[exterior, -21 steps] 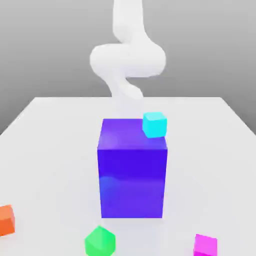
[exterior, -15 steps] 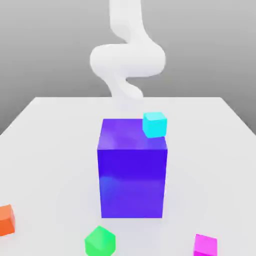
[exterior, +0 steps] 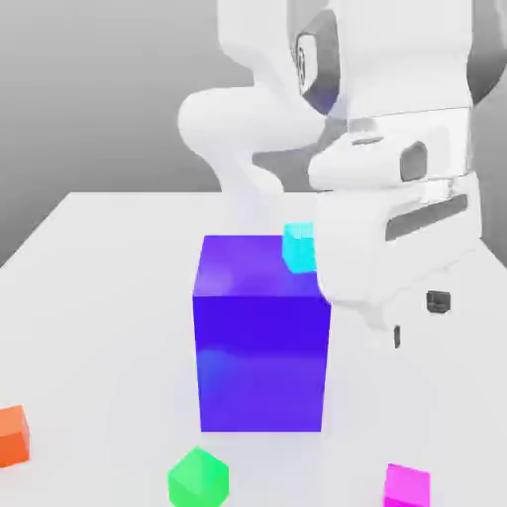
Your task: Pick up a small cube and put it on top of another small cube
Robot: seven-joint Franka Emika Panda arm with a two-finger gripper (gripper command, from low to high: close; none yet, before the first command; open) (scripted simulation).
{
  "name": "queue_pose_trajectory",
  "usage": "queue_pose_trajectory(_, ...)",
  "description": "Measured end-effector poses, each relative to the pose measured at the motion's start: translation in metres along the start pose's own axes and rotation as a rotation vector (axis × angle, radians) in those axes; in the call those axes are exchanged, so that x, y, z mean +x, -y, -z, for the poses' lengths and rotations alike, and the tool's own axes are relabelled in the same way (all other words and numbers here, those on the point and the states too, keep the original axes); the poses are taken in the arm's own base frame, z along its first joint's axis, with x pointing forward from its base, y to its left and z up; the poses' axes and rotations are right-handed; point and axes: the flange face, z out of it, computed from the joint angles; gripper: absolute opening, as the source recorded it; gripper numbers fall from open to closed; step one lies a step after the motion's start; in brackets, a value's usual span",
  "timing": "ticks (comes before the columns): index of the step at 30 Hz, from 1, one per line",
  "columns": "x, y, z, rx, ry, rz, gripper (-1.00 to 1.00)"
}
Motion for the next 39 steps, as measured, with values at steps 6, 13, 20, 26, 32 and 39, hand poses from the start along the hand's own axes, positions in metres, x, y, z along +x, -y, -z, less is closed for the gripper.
queue_pose_trajectory(6,-0.028,0.021,-0.107,-0.016,0.150,0.229,0.00)
queue_pose_trajectory(13,-0.057,0.026,-0.206,-0.018,0.207,0.319,-1.00)
queue_pose_trajectory(20,-0.057,0.026,-0.206,-0.018,0.209,0.320,-1.00)
queue_pose_trajectory(26,-0.045,0.005,-0.142,-0.034,0.208,0.220,-1.00)
queue_pose_trajectory(32,-0.054,-0.097,-0.108,-0.090,0.194,-0.238,-1.00)
queue_pose_trajectory(39,-0.088,-0.193,-0.087,-0.121,0.174,-0.718,-1.00)
